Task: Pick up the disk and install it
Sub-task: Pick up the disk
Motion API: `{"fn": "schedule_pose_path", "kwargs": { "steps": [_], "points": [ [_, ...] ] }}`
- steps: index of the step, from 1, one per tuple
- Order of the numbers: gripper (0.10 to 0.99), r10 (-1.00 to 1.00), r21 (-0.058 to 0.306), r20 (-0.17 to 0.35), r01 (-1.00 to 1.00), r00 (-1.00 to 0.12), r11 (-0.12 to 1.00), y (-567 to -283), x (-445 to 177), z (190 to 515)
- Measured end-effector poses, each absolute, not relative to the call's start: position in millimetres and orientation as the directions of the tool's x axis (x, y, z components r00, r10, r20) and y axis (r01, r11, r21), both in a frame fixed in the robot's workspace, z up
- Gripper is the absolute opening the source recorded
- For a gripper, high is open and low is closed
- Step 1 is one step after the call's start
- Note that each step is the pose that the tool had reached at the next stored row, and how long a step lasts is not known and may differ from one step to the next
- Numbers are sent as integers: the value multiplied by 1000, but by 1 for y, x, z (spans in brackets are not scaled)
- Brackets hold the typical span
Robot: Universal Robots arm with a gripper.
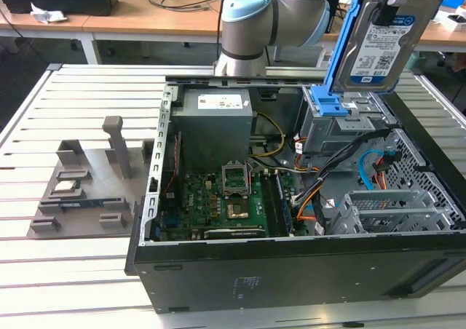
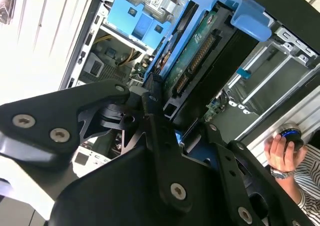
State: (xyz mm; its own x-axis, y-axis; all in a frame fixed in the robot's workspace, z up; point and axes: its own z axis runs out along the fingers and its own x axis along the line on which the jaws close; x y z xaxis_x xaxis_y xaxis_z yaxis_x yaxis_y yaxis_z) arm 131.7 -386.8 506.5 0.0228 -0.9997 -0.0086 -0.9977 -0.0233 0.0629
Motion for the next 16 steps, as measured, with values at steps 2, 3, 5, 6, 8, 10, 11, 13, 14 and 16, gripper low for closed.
{"fn": "schedule_pose_path", "kwargs": {
  "steps": [2,3,5,6,8,10,11,13,14,16],
  "points": [
    [369,-1000,63,-8,-998,23,-23,-390,132,506],
    [369,-1000,63,-8,-998,23,-23,-391,132,506],
    [369,-1000,63,-8,-998,23,-23,-394,132,506],
    [369,-1000,63,-8,-998,23,-23,-395,132,506],
    [369,-1000,63,-7,-998,23,-23,-399,132,506],
    [369,-1000,63,-7,-998,23,-23,-411,132,506],
    [369,-1000,63,-7,-998,23,-23,-421,132,506],
    [369,-1000,63,-6,-998,23,-23,-434,132,506],
    [369,-1000,63,-5,-998,23,-23,-446,132,505],
    [369,-1000,63,-4,-998,23,-23,-451,132,505]
  ]
}}
